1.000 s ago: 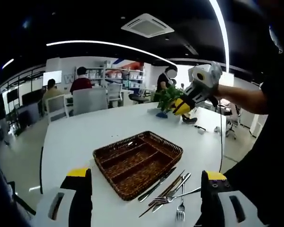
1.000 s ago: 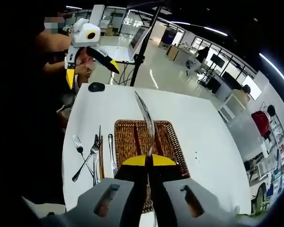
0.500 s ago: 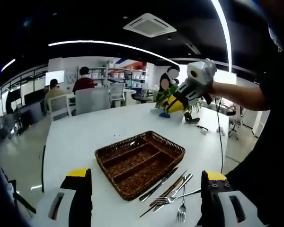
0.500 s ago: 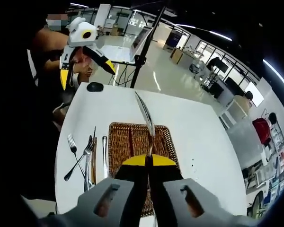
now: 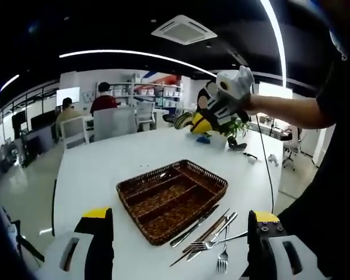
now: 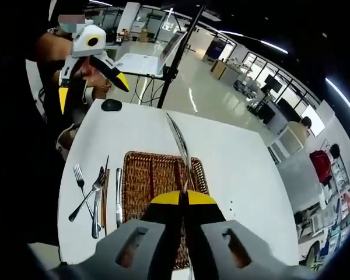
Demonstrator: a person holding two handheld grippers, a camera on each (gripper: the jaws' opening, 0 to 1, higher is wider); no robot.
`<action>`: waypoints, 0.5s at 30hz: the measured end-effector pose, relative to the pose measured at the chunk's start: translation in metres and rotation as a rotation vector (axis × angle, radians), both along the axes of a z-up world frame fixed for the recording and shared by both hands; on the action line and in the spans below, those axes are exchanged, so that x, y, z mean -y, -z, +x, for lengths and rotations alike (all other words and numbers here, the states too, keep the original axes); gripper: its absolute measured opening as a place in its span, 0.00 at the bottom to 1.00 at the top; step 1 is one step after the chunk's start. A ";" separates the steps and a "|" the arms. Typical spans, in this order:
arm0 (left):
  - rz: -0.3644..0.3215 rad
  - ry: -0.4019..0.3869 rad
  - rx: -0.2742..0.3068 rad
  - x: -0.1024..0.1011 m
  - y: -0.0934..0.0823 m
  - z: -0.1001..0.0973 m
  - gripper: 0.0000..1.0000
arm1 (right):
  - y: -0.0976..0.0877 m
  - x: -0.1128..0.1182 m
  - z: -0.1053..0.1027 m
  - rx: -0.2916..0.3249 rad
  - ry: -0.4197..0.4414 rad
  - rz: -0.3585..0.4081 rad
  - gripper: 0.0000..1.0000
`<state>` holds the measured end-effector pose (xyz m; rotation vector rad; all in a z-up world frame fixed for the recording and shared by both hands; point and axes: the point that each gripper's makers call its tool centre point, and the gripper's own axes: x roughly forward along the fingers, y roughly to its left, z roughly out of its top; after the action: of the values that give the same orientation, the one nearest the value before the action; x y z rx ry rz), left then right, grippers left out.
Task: Arrange the knives, forks, and spoons in their matching storage slots by inserting each utensil handle-first until every utensil is classified and aligned in the correct compartment
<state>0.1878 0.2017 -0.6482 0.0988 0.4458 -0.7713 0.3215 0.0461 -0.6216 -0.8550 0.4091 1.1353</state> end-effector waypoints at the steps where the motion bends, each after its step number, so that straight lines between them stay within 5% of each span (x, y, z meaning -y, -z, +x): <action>1: -0.001 -0.003 0.001 0.000 0.000 0.000 1.00 | 0.001 -0.001 0.001 0.001 -0.001 -0.002 0.00; 15: 0.015 -0.013 0.005 -0.004 0.004 -0.003 1.00 | 0.011 -0.011 0.035 0.001 0.015 -0.002 0.00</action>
<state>0.1849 0.2052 -0.6519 0.1114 0.4465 -0.7545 0.3561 0.0575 -0.6322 -0.8528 0.4148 1.1208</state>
